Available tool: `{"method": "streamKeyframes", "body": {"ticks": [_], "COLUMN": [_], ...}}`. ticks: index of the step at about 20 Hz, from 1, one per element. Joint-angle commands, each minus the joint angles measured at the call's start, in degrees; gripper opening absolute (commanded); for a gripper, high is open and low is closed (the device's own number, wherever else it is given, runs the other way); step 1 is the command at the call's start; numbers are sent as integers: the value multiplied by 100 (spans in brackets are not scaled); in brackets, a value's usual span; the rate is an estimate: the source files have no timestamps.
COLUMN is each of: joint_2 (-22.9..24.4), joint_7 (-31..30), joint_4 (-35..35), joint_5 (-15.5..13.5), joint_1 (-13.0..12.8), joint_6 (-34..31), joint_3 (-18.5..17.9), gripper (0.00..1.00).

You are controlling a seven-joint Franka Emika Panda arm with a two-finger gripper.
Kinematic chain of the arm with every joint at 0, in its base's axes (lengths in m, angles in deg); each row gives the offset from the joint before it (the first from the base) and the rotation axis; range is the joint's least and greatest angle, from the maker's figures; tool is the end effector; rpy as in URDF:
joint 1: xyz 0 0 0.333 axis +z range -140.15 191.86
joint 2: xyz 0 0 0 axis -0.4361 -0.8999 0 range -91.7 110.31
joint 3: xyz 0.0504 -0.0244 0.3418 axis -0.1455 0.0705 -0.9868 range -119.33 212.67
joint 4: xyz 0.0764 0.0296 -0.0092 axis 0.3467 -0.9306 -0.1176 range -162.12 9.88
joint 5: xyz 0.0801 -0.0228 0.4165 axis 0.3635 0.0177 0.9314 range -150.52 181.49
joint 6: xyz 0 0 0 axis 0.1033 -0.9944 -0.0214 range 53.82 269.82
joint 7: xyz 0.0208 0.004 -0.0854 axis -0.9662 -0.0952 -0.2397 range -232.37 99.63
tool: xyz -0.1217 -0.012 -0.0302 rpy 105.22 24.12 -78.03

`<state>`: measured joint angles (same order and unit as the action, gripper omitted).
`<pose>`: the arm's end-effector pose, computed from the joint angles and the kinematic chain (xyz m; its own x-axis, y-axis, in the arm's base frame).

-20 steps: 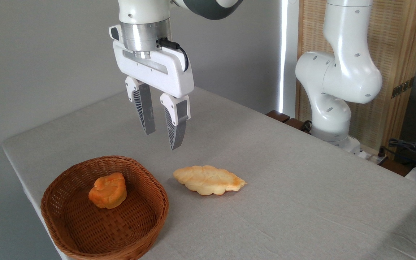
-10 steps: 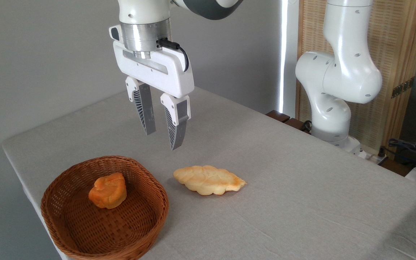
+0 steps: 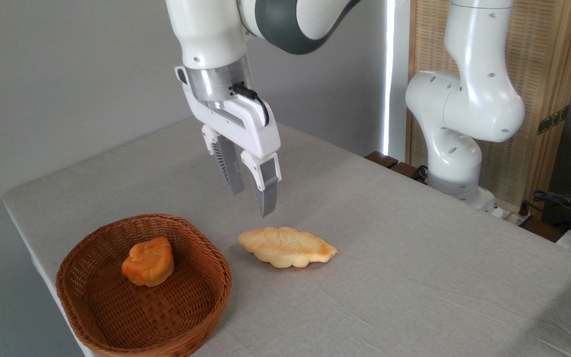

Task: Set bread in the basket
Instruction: 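Rotate the gripper and lower it onto the pale croissant-shaped bread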

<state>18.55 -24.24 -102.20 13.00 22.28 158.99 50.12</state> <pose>0.5259 -0.0706 0.5164 0.6631 -0.7484 -0.0135 -0.7469 -0.6627 0.0551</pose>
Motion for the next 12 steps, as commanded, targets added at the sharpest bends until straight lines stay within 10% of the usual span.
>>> {"method": "streamKeyframes", "body": {"ticks": [1, 12], "joint_2": [306, 271], "joint_7": [1066, 4012], "joint_4": [-590, -1479], "joint_5": [-41, 194], "joint_1": [15, 32], "joint_6": [332, 1325], "joint_3": [-20, -81], "gripper": [100, 99]}}
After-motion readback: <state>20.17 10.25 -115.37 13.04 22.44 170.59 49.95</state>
